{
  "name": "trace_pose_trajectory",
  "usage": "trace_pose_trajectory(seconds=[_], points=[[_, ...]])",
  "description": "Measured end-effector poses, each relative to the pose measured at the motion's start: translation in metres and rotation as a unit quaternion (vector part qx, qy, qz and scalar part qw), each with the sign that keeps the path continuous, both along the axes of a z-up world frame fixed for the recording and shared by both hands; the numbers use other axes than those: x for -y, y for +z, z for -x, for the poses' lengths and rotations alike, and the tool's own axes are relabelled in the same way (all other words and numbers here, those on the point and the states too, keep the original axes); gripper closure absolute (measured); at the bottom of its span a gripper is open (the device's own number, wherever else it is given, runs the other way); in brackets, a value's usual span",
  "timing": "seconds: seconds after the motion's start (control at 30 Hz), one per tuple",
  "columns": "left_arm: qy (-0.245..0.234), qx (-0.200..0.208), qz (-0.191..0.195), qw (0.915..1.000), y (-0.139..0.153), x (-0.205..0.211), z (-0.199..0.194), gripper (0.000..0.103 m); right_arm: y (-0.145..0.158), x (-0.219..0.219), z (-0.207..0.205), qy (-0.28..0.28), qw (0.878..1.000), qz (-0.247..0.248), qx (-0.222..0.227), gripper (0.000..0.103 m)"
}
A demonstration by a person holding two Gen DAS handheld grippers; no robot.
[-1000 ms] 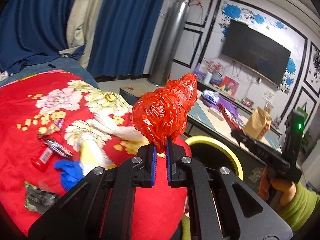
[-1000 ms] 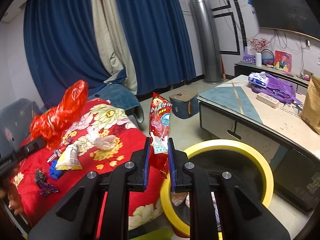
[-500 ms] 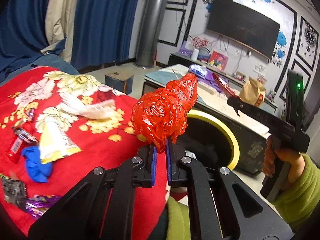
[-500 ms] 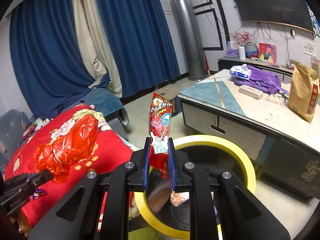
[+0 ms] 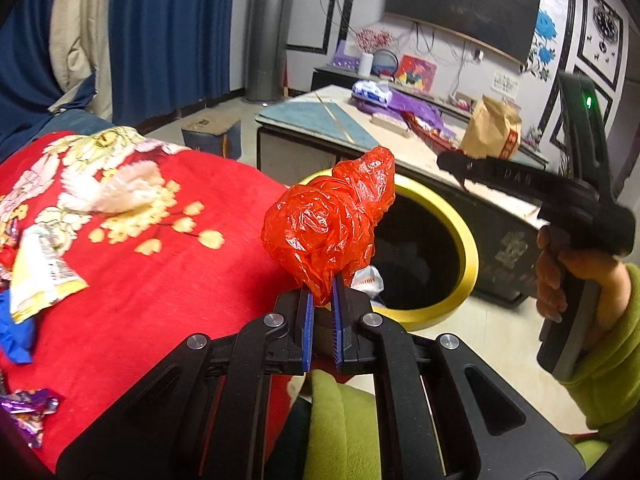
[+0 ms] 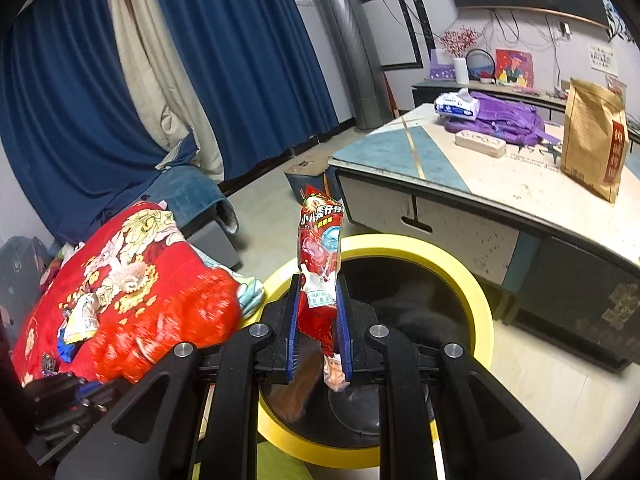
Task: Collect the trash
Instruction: 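Carry the red bag and red wrapper in both tools over the bin, then open the right tool over the bin while the left tool drops the red bag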
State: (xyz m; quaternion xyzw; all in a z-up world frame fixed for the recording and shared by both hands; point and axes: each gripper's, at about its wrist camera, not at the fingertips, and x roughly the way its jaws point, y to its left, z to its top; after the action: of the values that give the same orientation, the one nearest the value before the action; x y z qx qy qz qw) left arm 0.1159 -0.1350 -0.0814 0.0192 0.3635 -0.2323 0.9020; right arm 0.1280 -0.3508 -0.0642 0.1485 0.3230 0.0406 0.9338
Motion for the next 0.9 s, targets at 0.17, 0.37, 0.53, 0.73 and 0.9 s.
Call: trace_pose_trajectory(seconds=[0.17,0.37,0.53,0.73,0.9], points=[[-0.017,-0.017,-0.017,0.9996,-0.014,0.015,-0.005,0.099,-0.010,0.008,-0.003,-0.008,1.000,-0.004,-0.022,0.087],[-0.031,-0.033,-0.033,0.9984,-0.026,0.027,-0.012,0.099,-0.024,0.014,-0.010,-0.020,0.998,-0.006,-0.059,0.087],[-0.043,-0.039,-0.041,0.9975,-0.030,0.037,-0.018,0.099,-0.031,0.019,-0.013,-0.021,0.997,-0.010,-0.073,0.087],[-0.054,-0.041,-0.051,0.9964,-0.034,0.050,-0.029,0.099,-0.035,0.025,-0.014,-0.025,0.996,-0.017,-0.082,0.086],[-0.052,-0.040,-0.049,0.9966,-0.035,0.056,-0.035,0.098,-0.037,0.030,-0.015,-0.028,0.996,-0.021,-0.084,0.085]])
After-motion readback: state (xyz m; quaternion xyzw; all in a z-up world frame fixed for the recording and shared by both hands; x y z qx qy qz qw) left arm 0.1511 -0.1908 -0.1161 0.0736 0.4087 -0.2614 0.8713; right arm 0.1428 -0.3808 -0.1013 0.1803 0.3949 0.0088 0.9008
